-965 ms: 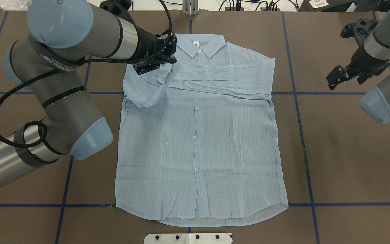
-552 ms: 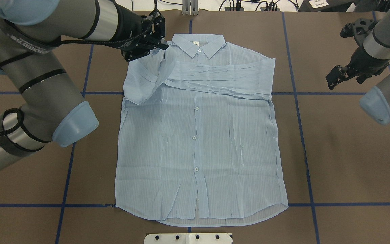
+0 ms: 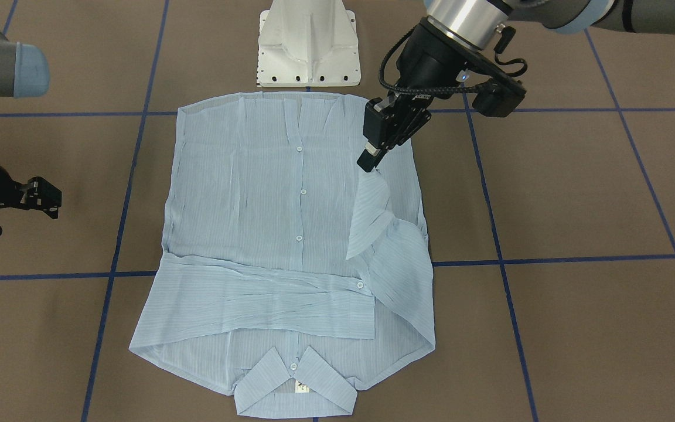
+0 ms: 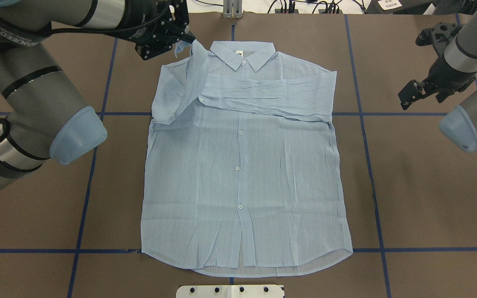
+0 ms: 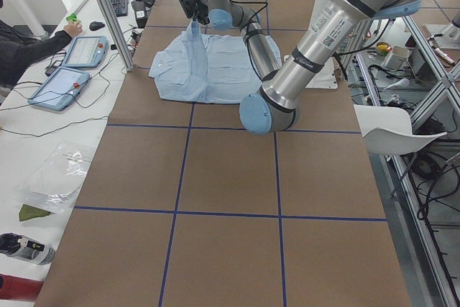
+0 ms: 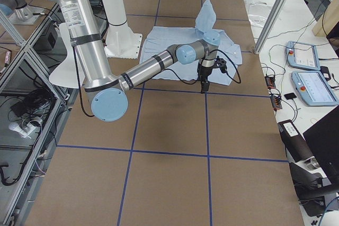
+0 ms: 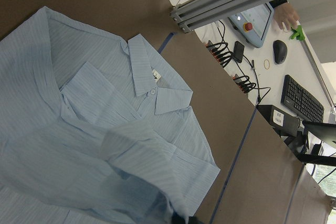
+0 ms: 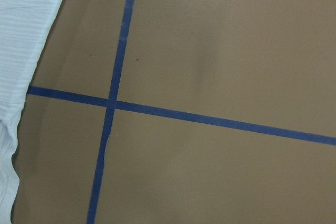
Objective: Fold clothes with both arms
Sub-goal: 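Fold the held sleeve with the left gripper across the shirt toward the collar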
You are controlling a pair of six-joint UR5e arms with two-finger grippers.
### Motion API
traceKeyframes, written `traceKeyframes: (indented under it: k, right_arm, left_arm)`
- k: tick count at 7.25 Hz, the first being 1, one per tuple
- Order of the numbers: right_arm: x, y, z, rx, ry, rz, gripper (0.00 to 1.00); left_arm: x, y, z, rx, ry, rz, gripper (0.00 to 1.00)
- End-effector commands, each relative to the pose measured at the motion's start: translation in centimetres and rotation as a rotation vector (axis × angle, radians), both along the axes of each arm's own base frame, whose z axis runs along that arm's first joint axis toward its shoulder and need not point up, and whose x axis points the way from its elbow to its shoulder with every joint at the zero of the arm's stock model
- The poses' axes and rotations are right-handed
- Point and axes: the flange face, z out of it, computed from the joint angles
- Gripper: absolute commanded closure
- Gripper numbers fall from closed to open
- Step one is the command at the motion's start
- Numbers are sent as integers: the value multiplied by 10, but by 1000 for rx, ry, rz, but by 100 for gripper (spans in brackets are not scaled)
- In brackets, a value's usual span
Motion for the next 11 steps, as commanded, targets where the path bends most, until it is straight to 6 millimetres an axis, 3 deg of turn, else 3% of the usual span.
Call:
traceKeyframes:
  k: [1,4,6,7,9,11]
  right_arm:
    - [0,0,0,-2,0,1,0]
    - [0,0,-1,0,-1,1,0]
    - [0,-1,-1,0,1,2,0]
    - [0,0,0,-2,0,1,0]
    - [0,-1,-1,0,1,2,0]
    - [0,-1,0,-2,2,2,0]
  left_arm:
    - [-13,-9,1,-42,19,-37,100]
    - [-4,-13,2,-128,62,-57,100]
    - [20,-27,6,-188,121,-61,100]
    - [48,-26,5,-202,146,-92,100]
    - [106,-6,5,-220,137,-110,100]
    - [177,10,14,-210,102,-127,100]
